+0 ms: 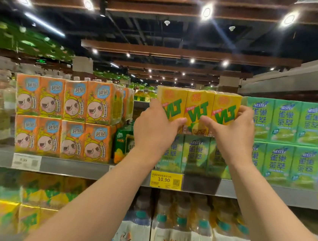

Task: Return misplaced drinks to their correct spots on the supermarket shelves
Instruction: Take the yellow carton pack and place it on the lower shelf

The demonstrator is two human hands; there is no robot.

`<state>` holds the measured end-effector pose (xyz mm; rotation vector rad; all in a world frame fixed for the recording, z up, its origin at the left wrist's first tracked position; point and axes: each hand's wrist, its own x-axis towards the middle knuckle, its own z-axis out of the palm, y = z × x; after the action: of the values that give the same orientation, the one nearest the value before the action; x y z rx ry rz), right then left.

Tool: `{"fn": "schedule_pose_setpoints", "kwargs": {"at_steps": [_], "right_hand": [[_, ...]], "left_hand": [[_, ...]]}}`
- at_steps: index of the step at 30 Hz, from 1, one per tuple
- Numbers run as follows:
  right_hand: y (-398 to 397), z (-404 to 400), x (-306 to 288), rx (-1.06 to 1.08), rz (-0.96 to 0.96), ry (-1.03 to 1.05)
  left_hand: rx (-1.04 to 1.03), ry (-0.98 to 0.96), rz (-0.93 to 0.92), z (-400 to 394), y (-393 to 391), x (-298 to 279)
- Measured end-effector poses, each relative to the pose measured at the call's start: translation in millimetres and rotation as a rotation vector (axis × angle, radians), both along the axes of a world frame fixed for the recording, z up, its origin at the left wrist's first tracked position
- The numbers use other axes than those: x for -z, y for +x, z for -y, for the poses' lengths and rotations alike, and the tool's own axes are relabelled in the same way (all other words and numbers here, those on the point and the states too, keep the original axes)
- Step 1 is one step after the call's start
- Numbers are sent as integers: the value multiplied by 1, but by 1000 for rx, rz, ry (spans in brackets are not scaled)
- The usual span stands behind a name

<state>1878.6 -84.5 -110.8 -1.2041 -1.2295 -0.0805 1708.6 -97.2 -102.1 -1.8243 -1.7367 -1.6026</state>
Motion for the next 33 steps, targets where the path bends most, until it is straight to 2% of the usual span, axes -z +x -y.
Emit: {"fn": "schedule_pose_setpoints", "kwargs": {"at_steps": [6, 20, 28, 33], "right_hand": [[-5, 17, 10, -135, -48, 107], [-66, 86, 61, -630, -315, 261], [-140, 119, 72, -847, -314, 201], [-205, 146, 78, -912, -309, 143]], "left_hand": [[-22, 83, 98, 27, -3, 12], [-301, 297, 200, 130, -52, 68], [-423, 428, 107, 180, -133, 86], [-454, 460, 95, 217, -203, 92]]}}
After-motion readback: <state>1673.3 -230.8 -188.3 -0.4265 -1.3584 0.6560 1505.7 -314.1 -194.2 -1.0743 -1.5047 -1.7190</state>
